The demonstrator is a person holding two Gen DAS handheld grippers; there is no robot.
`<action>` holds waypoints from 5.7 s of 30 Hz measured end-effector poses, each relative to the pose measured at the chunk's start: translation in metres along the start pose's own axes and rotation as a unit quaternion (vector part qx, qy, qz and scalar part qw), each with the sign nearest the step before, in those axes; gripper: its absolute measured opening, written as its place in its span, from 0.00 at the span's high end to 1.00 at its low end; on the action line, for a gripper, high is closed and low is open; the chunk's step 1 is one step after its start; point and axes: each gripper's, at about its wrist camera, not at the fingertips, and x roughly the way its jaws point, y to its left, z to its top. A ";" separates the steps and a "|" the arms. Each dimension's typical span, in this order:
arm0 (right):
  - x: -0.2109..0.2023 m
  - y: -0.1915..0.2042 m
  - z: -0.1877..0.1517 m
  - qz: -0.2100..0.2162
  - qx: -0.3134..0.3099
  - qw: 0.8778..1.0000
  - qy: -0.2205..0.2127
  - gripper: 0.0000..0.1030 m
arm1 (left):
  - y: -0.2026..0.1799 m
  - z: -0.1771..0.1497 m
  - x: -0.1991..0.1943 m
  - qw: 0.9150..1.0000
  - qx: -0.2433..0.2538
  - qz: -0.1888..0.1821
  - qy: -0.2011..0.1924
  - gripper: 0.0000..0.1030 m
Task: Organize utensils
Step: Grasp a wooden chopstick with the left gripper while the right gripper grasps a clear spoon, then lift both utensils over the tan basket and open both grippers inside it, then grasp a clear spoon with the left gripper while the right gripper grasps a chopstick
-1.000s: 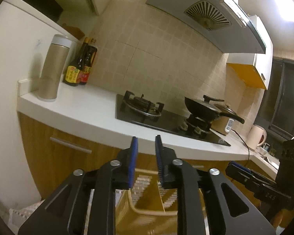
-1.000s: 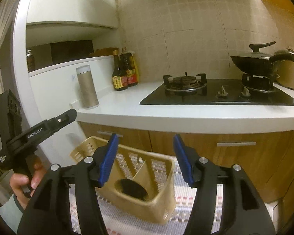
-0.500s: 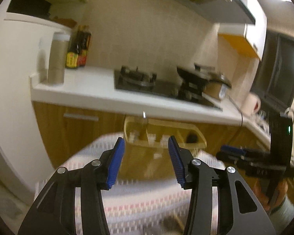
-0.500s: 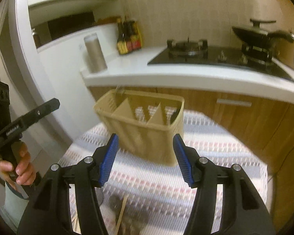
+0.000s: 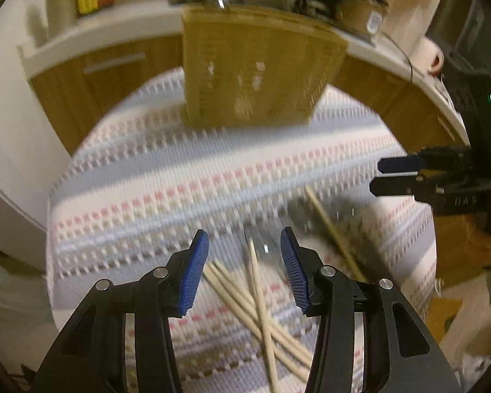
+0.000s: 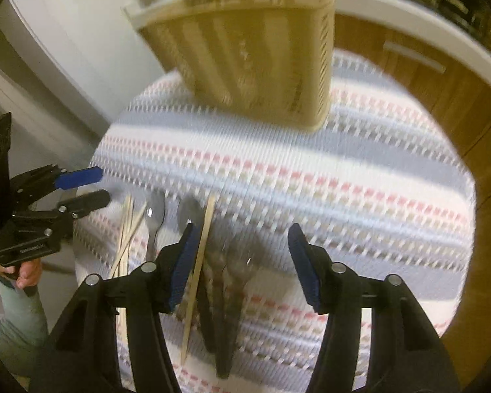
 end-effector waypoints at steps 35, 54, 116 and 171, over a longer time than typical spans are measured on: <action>0.079 0.054 -0.019 -0.109 -0.077 0.983 0.125 0.76 | -0.030 -0.004 0.059 0.989 0.083 0.035 0.117 0.69; 0.074 0.072 -0.025 -0.087 -0.078 0.989 0.086 0.91 | -0.046 -0.001 0.051 0.992 0.074 0.059 0.088 0.96; -0.090 -0.017 0.135 -0.038 -0.028 0.897 -0.439 0.91 | 0.004 0.207 -0.094 0.890 -0.059 -0.004 -0.453 0.96; -0.052 0.029 0.015 0.029 -0.052 0.986 -0.158 0.61 | -0.018 0.062 -0.096 0.983 -0.043 -0.016 -0.178 0.62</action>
